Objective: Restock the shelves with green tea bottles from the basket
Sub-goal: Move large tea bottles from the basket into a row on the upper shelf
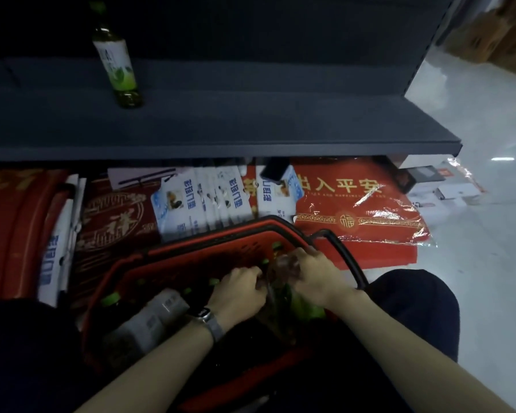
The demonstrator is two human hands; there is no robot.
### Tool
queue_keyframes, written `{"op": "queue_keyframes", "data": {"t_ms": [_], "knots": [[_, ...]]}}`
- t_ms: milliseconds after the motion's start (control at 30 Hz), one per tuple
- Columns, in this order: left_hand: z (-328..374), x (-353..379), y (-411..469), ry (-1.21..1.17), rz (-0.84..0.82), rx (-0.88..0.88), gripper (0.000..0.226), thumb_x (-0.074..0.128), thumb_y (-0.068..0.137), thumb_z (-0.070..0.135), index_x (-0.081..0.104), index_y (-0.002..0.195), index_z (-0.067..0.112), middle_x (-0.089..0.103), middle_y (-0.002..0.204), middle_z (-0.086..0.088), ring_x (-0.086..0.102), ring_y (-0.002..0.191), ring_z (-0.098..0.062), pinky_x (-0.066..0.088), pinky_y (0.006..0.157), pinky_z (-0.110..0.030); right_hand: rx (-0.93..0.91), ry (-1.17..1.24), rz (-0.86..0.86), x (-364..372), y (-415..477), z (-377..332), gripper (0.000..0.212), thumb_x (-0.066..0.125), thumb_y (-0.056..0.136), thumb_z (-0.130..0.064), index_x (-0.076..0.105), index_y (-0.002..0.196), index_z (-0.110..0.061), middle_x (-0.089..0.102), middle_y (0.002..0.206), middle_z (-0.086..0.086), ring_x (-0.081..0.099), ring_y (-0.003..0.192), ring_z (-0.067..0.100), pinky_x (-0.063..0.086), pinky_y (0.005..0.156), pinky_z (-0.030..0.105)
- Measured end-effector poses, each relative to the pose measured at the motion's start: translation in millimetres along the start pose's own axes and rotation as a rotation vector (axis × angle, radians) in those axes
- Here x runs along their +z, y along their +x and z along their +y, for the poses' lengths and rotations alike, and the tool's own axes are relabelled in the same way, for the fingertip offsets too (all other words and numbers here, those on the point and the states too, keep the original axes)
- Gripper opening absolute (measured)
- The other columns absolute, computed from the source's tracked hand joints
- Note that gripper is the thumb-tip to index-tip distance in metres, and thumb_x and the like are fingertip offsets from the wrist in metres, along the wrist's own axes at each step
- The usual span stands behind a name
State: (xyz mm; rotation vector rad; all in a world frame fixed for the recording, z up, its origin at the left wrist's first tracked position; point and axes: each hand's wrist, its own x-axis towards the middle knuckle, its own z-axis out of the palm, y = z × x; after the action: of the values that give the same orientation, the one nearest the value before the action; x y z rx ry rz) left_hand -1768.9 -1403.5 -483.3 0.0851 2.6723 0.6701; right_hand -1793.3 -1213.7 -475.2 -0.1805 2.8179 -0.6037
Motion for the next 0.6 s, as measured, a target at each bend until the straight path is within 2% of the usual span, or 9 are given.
{"op": "queue_keyframes", "data": {"t_ms": [100, 167, 267, 333, 400, 533, 600], "knots": [[-1.0, 13.3, 8.0, -0.096, -0.070, 0.004, 0.035, 0.048, 0.089, 0.047, 0.063, 0.112, 0.025, 0.074, 0.113, -0.009, 0.068, 0.111, -0.037, 0.057, 0.089, -0.042, 0.008, 0.010, -0.001, 6.1, 0.1, 5.9, 0.037, 0.066, 0.092, -0.045, 0.061, 0.120, -0.021, 0.063, 0.126, 0.006, 0.062, 0.117, 0.035, 0.057, 0.091, 0.044], [0.6, 21.7, 15.5, -0.135, -0.120, 0.010, 0.039, 0.042, 0.086, 0.048, 0.061, 0.114, 0.027, 0.074, 0.111, -0.009, 0.067, 0.110, -0.038, 0.056, 0.091, -0.042, 0.021, 0.022, -0.008, 6.9, 0.9, 8.0, 0.041, 0.070, 0.088, -0.041, 0.061, 0.123, -0.021, 0.061, 0.129, 0.006, 0.060, 0.120, 0.035, 0.055, 0.093, 0.042], [0.1, 32.9, 28.0, -0.251, -0.090, 0.000, 0.044, 0.042, 0.088, 0.045, 0.063, 0.123, 0.028, 0.074, 0.118, -0.004, 0.066, 0.116, -0.032, 0.049, 0.099, -0.035, 0.023, -0.020, -0.027, 10.8, 1.6, 7.8, 0.058, 0.074, 0.081, -0.037, 0.057, 0.133, -0.018, 0.056, 0.137, 0.008, 0.051, 0.131, 0.037, 0.046, 0.108, 0.041], [-0.8, 35.7, 34.1, -0.386, -0.083, -0.066, 0.042, 0.048, 0.086, 0.046, 0.070, 0.115, 0.026, 0.078, 0.109, 0.000, 0.070, 0.109, -0.024, 0.052, 0.094, -0.029, 0.020, -0.066, -0.061, 14.5, 0.7, 4.3, 0.071, 0.073, 0.079, -0.033, 0.050, 0.143, -0.015, 0.048, 0.144, 0.012, 0.042, 0.139, 0.039, 0.037, 0.118, 0.043], [-4.7, 38.4, 43.9, -0.512, -0.097, -0.142, 0.036, 0.056, 0.088, 0.049, 0.076, 0.107, 0.026, 0.079, 0.100, 0.002, 0.073, 0.102, -0.020, 0.055, 0.088, -0.029, 0.045, -0.043, -0.073, 16.3, 0.0, 1.5, 0.080, 0.074, 0.077, -0.031, 0.045, 0.150, -0.017, 0.042, 0.149, 0.012, 0.036, 0.143, 0.041, 0.034, 0.122, 0.046], [-13.6, 39.5, 67.3, -0.853, -0.148, -0.259, 0.033, 0.066, 0.084, 0.041, 0.082, 0.107, 0.024, 0.082, 0.103, -0.004, 0.076, 0.101, -0.027, 0.058, 0.099, -0.044, 0.051, 0.030, -0.001, 14.1, -1.3, 3.3, 0.085, 0.084, 0.066, -0.037, 0.054, 0.145, -0.023, 0.051, 0.145, 0.004, 0.047, 0.137, 0.035, 0.045, 0.114, 0.041], [-6.6, 28.3, 64.8, -0.985, -0.181, -0.322, 0.035, 0.066, 0.096, 0.042, 0.079, 0.115, 0.015, 0.081, 0.102, -0.007, 0.076, 0.086, -0.023, 0.060, 0.083, -0.034, 0.033, 0.081, 0.031, 12.3, -3.9, 3.0, 0.084, 0.088, 0.066, -0.035, 0.057, 0.144, -0.025, 0.055, 0.142, 0.002, 0.051, 0.134, 0.032, 0.050, 0.109, 0.041]]}}
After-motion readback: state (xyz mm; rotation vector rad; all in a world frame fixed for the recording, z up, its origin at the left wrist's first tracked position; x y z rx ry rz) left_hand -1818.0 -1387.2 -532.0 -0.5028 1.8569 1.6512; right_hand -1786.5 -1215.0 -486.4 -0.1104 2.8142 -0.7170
